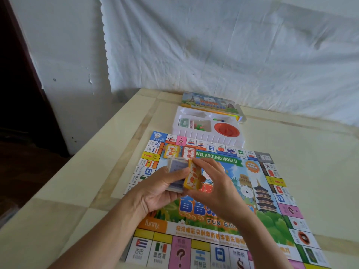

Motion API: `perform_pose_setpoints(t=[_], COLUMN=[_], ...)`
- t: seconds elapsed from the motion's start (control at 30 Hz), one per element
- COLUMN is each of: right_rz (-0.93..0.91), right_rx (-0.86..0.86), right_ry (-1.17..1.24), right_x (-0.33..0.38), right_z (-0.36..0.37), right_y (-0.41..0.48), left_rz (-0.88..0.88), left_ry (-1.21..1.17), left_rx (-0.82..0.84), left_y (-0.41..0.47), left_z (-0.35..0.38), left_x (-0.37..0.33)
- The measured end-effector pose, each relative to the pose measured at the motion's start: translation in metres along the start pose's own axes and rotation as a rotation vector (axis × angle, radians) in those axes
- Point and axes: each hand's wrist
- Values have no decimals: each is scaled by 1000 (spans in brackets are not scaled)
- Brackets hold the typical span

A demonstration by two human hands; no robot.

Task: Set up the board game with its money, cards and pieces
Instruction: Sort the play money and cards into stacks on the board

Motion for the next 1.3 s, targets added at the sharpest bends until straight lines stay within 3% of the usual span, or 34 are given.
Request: perform_pose_setpoints(t=[0.1,0.2,0.27,0.33,0.57,1.13,1.2,1.3], right_rz=[49,64,54,49,88,110,123,152], right_rx=[-11,-4,38,125,402,452,394,121], right_ry=[-15,-68,-157,-254,-519,-491,-431,-218], right_x=[4,7,10,12,-10,-28,-23,-6], right_z=[-3,-15,-20,-16,28,42,36,19], right_y=[5,24,49,79,147,157,153,133], left_rz=[45,235,340,383,387,355,350,304], left_ry=[-57,-196,-237,-251,-385,-399,-481,-544], left_rx=[-172,-516,-721,-820,-782,-750,-649,-448], left_y=[-2,3,9,12,10,10,9,4], left_z=[3,-5,-13,-16,-16,-15,-13,-10], left_x=[-6,-14,-18,-18,-18,-19,-21,-22])
Point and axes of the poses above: each hand's wrist, its own y-axis towards the middle knuckle, its own z-axis out of the palm, x = y × z, and after that the axes turned 4 degrees about -y, right-handed
